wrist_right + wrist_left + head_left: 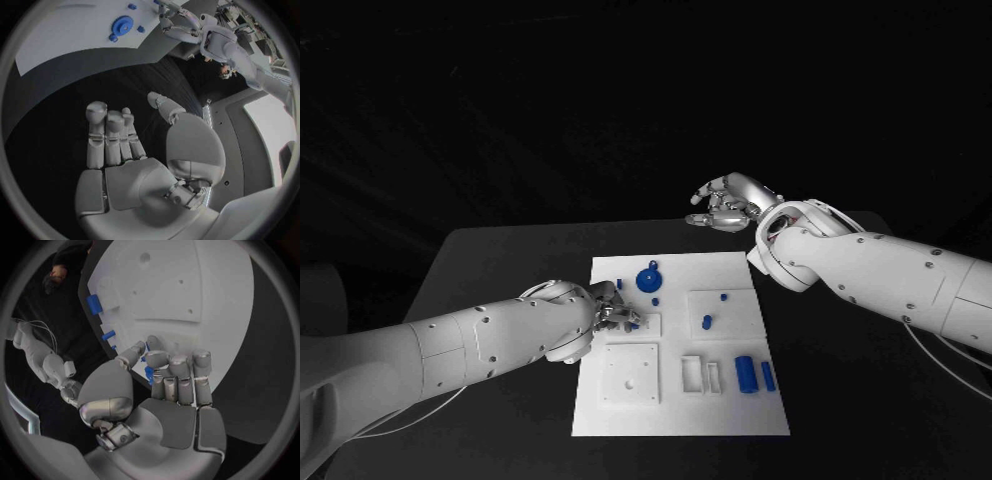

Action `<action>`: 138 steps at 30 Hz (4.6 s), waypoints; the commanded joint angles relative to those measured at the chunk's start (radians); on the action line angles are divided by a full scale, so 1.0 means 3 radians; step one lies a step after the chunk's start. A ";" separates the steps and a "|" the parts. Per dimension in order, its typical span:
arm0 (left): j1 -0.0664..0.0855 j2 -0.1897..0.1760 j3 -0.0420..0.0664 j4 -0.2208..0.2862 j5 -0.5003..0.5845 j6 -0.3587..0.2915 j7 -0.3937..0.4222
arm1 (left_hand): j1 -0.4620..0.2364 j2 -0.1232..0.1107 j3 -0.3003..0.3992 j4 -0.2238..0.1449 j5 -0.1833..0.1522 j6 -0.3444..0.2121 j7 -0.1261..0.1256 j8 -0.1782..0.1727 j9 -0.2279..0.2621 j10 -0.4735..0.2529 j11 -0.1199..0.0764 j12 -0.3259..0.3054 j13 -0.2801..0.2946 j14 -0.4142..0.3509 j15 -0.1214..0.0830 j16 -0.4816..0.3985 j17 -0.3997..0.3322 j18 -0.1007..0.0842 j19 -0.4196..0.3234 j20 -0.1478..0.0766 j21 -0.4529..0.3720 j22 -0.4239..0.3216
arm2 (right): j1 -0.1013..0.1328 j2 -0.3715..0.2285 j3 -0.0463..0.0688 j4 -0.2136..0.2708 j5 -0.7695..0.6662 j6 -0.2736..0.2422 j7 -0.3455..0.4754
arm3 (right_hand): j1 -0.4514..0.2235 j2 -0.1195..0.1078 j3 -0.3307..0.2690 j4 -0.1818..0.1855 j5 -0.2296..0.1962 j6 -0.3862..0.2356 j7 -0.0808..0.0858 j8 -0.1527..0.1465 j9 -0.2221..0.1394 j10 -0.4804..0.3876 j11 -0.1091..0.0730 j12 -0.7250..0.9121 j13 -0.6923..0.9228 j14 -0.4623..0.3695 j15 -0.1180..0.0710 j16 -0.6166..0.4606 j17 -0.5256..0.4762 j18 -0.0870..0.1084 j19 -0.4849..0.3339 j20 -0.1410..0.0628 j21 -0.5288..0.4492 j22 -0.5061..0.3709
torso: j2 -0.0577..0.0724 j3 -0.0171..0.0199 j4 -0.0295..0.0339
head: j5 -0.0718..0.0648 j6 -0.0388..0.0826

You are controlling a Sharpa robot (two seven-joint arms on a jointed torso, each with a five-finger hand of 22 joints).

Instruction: Assemble the parts on the task board

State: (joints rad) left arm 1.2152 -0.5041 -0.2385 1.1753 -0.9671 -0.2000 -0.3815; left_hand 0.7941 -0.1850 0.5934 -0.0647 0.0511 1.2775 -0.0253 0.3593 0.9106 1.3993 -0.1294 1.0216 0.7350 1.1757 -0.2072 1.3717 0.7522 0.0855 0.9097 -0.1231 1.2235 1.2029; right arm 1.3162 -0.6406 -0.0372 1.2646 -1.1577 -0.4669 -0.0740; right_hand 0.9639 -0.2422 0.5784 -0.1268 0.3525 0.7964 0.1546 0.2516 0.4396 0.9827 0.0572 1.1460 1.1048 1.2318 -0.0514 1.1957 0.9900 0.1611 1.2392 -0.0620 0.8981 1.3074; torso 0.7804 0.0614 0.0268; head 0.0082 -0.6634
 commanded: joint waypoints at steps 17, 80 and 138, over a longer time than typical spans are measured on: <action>0.0004 -0.0192 0.0014 0.0089 0.0469 0.0116 0.0065 | 0.0039 -0.0309 0.0076 0.0329 -0.0007 -0.0126 0.0041 -0.0056 0.0036 -0.0061 0.0040 -0.0058 -0.0049 -0.0088 0.0017 -0.0032 -0.0043 0.0035 -0.0091 -0.0437 -0.0040 -0.0011 | -0.0005 -0.0028 0.0002 -0.0001 0.0013 0.0028 0.0019 | -0.0002 0.0016 -0.0009 0.0014 0.0024 -0.0027 0.0057 0.0011 0.0000 -0.0016 0.0001 0.0017 -0.0010 -0.0005 -0.0007 -0.0009 -0.0004 0.0336 0.0012 -0.0019 -0.0019 0.0033 | -0.0002 -0.0004 0.0000 | -0.0029 0.0030; 0.0290 0.0486 0.0241 -0.1407 0.0205 0.0883 0.0115 | -0.0013 -0.0091 -0.0403 0.0516 -0.0001 -0.0775 0.0277 -0.0481 -0.0146 -0.0478 0.0251 -0.0380 -0.0148 -0.0433 0.0201 -0.0251 -0.0301 -0.0085 -0.0420 -0.0365 -0.0311 -0.0076 | -0.0006 -0.0022 0.0003 0.0023 0.0015 0.0017 0.0020 | -0.0003 0.0017 -0.0012 0.0021 0.0033 -0.0035 0.0058 0.0009 -0.0002 -0.0016 0.0002 0.0026 -0.0020 -0.0002 -0.0006 -0.0007 -0.0004 0.0336 0.0017 -0.0022 -0.0021 0.0036 | 0.0034 -0.0001 -0.0028 | -0.0027 0.0119; 0.0168 0.0663 0.0235 -0.1696 0.0349 0.0902 0.0234 | 0.0294 0.0310 -0.0759 0.0269 0.0015 -0.0780 0.0281 -0.0517 -0.0190 -0.0495 0.0257 -0.0403 -0.0157 -0.0463 0.0202 -0.0237 -0.0365 -0.0098 -0.0437 -0.0369 -0.0374 -0.0064 | -0.0005 0.0008 0.0010 0.0035 0.0015 0.0021 0.0017 | 0.0002 0.0020 -0.0011 0.0027 0.0036 -0.0037 0.0058 0.0011 -0.0003 -0.0014 0.0002 0.0038 -0.0034 0.0004 -0.0006 -0.0005 -0.0005 0.0336 0.0023 -0.0025 -0.0023 0.0040 | 0.0032 0.0002 -0.0021 | -0.0063 0.0082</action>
State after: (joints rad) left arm 1.2657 -0.3089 -0.1683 0.6658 -0.8773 0.0625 -0.3279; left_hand 0.8785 -0.0967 0.3633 0.0209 0.0532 1.0480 0.0535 0.2083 0.8550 1.2573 -0.0554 0.9061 0.6891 1.0438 -0.1490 1.2939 0.6436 0.0697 0.7880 -0.0876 1.1149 1.1824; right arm 1.3147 -0.6395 -0.0347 1.2753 -1.1527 -0.4671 -0.0737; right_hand 0.9640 -0.2422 0.5756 -0.1241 0.3564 0.7933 0.1538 0.2516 0.4395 0.9827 0.0571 1.1537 1.0957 1.2319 -0.0514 1.1959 0.9894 0.1611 1.2466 -0.0623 0.8980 1.3074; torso 0.7893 0.0625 0.0203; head -0.0110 -0.6392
